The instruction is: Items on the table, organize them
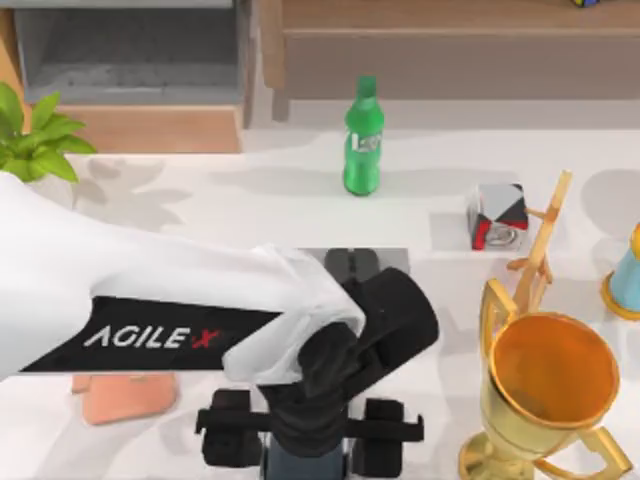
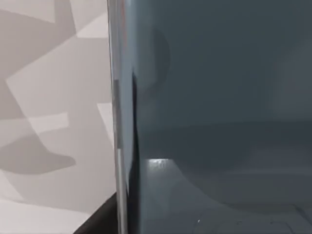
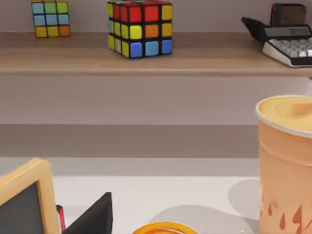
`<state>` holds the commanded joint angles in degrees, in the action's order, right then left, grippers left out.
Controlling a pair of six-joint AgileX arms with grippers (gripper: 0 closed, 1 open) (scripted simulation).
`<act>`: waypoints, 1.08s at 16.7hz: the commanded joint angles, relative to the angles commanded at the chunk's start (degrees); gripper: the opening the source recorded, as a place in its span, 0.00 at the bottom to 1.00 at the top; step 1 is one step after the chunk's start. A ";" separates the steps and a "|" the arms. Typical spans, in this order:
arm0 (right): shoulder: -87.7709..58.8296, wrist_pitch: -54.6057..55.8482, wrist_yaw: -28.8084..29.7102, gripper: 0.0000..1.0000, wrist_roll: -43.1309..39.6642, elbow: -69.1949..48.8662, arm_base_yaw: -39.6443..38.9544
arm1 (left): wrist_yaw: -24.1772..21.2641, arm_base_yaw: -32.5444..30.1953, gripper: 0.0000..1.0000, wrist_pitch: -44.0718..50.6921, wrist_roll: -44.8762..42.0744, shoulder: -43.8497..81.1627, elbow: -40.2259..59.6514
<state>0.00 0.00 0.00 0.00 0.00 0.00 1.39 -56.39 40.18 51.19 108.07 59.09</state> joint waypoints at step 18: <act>0.00 0.00 0.00 1.00 0.00 0.00 0.00 | 1.04 -0.15 0.00 7.68 -0.19 -5.15 3.48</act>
<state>0.00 0.00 0.00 0.00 0.00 0.00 2.43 -56.54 47.86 51.01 102.92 62.57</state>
